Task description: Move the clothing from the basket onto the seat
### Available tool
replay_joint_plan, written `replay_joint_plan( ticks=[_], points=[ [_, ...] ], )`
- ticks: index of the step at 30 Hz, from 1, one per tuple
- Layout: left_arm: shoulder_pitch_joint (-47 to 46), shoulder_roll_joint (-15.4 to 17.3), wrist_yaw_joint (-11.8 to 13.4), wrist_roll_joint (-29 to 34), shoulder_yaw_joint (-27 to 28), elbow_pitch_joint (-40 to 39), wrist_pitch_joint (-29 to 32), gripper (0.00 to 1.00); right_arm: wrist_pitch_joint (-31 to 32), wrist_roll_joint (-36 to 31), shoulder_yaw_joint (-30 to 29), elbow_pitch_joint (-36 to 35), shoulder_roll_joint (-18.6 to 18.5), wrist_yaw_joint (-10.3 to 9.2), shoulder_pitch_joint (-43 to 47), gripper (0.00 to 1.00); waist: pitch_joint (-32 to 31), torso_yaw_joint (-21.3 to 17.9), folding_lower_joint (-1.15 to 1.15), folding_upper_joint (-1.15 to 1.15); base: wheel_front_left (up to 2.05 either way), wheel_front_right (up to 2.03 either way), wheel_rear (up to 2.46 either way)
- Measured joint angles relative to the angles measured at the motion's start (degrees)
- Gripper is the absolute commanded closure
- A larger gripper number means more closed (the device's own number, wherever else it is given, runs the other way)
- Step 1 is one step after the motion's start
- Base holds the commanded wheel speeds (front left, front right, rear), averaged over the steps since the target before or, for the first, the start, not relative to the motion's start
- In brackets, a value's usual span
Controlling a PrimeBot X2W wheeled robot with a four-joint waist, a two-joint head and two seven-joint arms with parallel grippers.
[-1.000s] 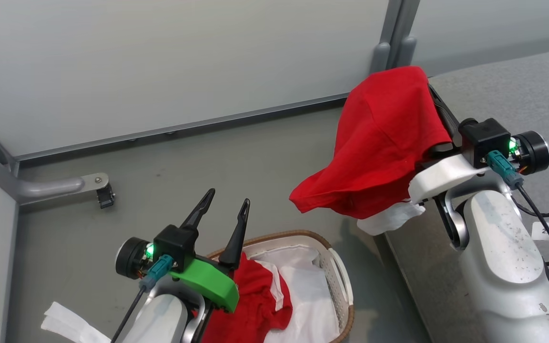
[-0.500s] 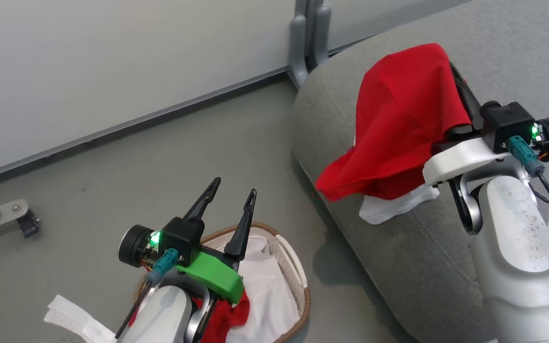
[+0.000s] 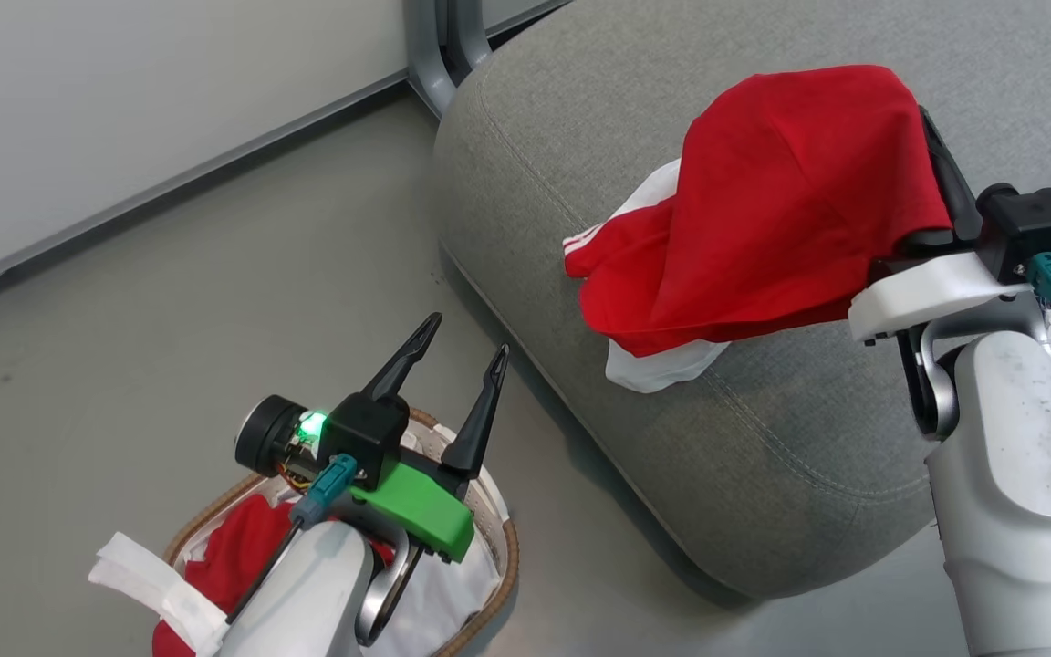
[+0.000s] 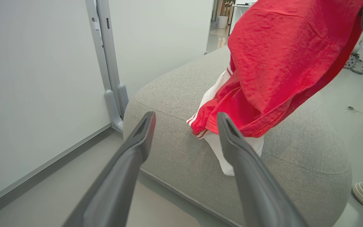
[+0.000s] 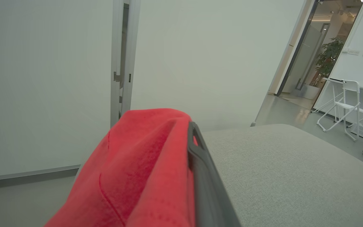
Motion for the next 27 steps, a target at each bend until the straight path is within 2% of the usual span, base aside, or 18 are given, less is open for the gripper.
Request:
replay_joint_plan(
  ticks=[6, 11, 16, 22, 27],
  points=[
    [-2.5, 0.6, 0.0, -0.2, -0.7, -0.4, 0.0, 0.00, 0.0, -2.9, -2.4, 1.7, 0.1, 0.00, -5.3, 1.00, 3.4, 0.4, 0.00, 0.00, 0.00, 0.00, 0.00],
    [-4.9, 1.0, 0.0, -0.2, -1.9, -1.6, 0.0, 0.00, 0.0, -7.4, -6.9, 3.2, -0.9, 0.00, -14.6, 1.00, 6.6, 2.3, 0.00, 0.00, 0.00, 0.00, 0.00],
    [-7.5, 1.4, 0.0, 0.2, -3.5, -3.2, 0.0, 0.00, 0.0, -9.9, -10.4, 4.4, -6.1, 0.00, -25.1, 1.00, 9.9, 5.0, 0.01, 0.00, 0.00, 0.00, 0.00],
    [-10.5, 1.7, 0.0, 0.5, -5.3, -4.7, 0.0, 0.00, 1.5, -12.7, -14.2, 7.1, -15.1, 0.00, -37.3, 1.00, 14.6, 8.8, 0.01, 0.00, 0.00, 0.00, 0.00],
    [-13.3, 2.2, 0.0, 0.9, -6.2, -5.3, 0.0, 0.00, 2.2, -12.7, -14.9, 10.1, -19.2, 0.00, -43.1, 1.00, 18.8, 11.3, 0.01, 0.00, 0.00, 0.00, 0.00]
  ],
)
